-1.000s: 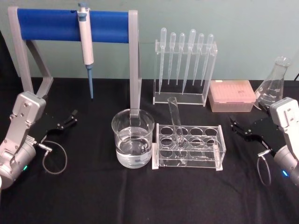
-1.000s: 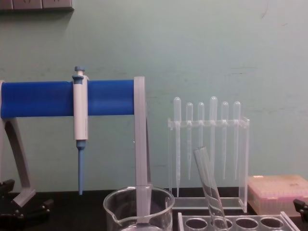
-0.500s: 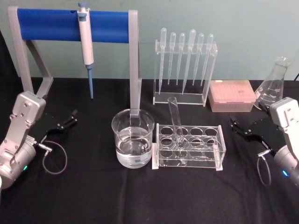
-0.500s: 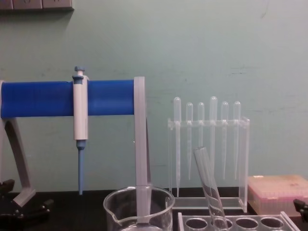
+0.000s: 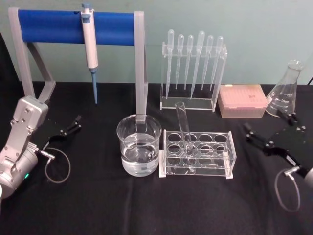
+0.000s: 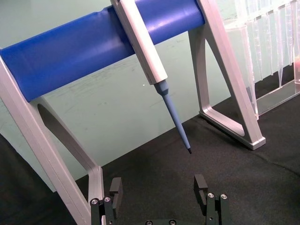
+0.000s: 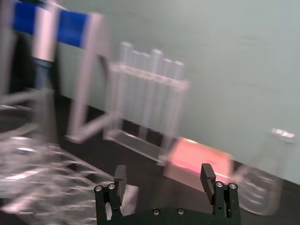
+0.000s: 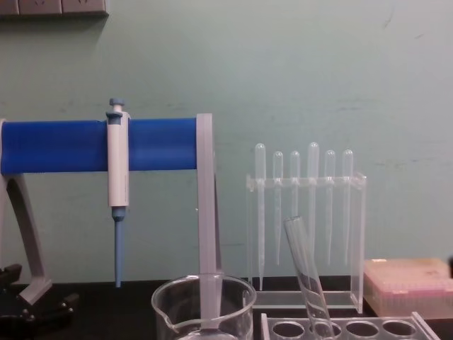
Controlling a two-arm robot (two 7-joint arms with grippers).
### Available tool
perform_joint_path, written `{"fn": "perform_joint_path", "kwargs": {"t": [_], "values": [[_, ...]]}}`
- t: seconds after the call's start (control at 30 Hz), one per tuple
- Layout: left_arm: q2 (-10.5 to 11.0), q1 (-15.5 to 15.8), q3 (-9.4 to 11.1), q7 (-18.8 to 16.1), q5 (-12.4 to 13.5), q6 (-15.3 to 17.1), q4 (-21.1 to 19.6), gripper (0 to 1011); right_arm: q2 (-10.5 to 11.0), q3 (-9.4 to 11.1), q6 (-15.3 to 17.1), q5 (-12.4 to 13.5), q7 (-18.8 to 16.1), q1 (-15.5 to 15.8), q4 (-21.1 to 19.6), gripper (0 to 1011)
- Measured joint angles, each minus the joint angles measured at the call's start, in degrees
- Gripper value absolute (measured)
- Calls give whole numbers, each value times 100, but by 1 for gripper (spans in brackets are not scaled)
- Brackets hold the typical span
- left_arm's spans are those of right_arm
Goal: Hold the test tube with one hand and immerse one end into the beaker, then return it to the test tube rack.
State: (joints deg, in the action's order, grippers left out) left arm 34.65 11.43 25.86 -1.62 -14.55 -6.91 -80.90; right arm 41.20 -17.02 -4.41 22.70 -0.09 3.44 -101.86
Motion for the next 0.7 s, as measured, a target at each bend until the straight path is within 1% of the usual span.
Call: {"fn": "perform_joint_path", "kwargs": {"t": [0.07, 0.13, 0.17, 0.23, 0.27, 0.37, 0.4, 0.47, 0.5, 0.57, 0.6, 0.7], "values": [[0, 0, 0, 0, 0, 0, 0, 1000, 24, -33, 126, 268, -402, 11, -202, 1002], [0, 0, 0, 0, 0, 0, 0, 1000, 2, -101, 226, 394, -639, -69, -233, 1002], [0, 0, 0, 0, 0, 0, 0, 1000, -56, -186, 340, 515, -867, -196, -223, 1002], [0, 0, 0, 0, 0, 0, 0, 1000, -134, -282, 460, 603, -1065, -342, -170, 1002], [0, 0, 0, 0, 0, 0, 0, 1000, -226, -385, 591, 652, -1237, -514, -91, 1002], [0, 0, 0, 0, 0, 0, 0, 1000, -376, -546, 777, 650, -1418, -782, 58, 1002], [0, 0, 0, 0, 0, 0, 0, 1000, -492, -642, 904, 630, -1521, -970, 173, 1002], [0, 0, 0, 0, 0, 0, 0, 1000, -599, -731, 1027, 608, -1607, -1147, 294, 1002], [0, 0, 0, 0, 0, 0, 0, 1000, -700, -812, 1140, 579, -1684, -1305, 399, 1002], [0, 0, 0, 0, 0, 0, 0, 1000, -799, -895, 1257, 537, -1761, -1474, 516, 1002], [0, 0, 0, 0, 0, 0, 0, 1000, -879, -970, 1368, 488, -1835, -1617, 605, 1002], [0, 0, 0, 0, 0, 0, 0, 1000, -973, -1063, 1521, 409, -1937, -1803, 709, 1003]]}}
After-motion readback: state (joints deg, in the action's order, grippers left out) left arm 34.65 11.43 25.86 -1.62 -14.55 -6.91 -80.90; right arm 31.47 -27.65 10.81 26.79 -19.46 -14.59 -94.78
